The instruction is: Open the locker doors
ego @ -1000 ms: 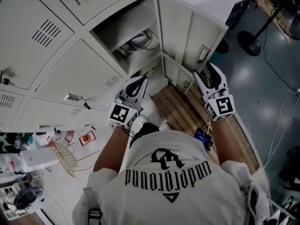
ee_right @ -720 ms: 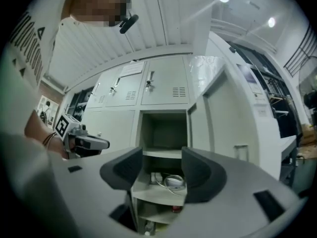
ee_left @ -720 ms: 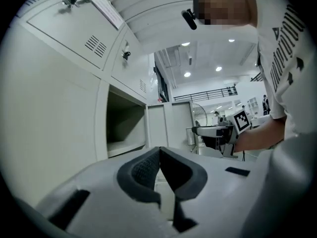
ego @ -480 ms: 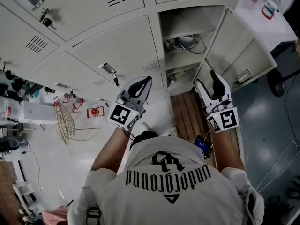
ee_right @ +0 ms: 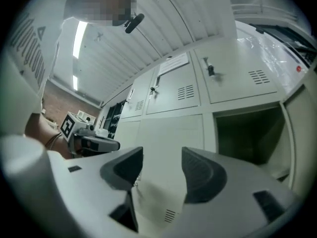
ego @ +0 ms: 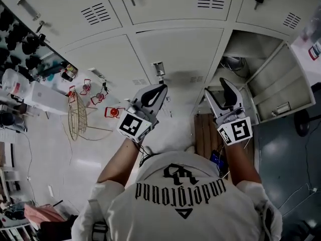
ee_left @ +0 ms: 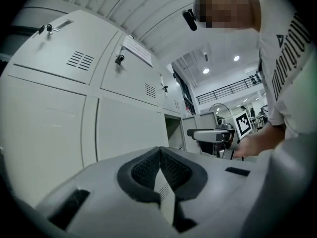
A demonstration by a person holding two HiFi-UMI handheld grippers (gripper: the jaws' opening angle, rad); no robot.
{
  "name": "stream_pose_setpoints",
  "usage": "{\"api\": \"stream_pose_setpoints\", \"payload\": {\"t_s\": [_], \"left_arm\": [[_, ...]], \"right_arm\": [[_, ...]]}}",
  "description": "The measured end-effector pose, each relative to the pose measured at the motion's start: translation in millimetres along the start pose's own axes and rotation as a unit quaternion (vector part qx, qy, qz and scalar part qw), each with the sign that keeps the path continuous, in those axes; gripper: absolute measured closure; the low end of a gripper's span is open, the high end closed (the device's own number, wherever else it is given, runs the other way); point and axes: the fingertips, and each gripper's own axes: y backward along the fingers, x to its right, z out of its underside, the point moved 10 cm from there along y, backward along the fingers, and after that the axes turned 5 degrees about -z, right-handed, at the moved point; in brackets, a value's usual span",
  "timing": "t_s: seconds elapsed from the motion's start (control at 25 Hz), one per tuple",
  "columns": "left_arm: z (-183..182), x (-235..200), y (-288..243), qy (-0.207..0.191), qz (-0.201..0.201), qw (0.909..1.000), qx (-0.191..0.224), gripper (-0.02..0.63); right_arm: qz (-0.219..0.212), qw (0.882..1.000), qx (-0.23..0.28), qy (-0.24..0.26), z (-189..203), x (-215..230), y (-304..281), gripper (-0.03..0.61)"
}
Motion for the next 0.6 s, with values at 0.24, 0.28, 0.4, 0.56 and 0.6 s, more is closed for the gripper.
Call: {"api": "stream_pose_setpoints", "payload": {"t_s": [0.24,0.28,0.4,0.56,0.6], "left_arm": [[-12,-53,61,0.022,-0.015,0.9996,0.003,0.606],[-13,-63,72,0.022,-0.018,0.9996,0.004,0.606],[-14,-98,104,0.000,-0.017,0.9997,0.014,0.606],[-23,-146,146,-0.014,-0.026,0.9992,0.028,0.606],[-28,-157,156,-0.014,-0.028,0.9990,0.032,0.606]], "right_arm": [[-0.032,0.999,0.002,0.008,-10,-68,-66,0.336],[-0.035,0.999,0.002,0.008,-12,-80,-78,0.336],[-0.042,0.999,0.003,0.002,-20,-115,-113,0.337],[-0.050,0.999,0.012,0.003,-35,-160,-160,0.341],[-0.052,0.999,0.015,0.004,-42,-171,-172,0.341]]}}
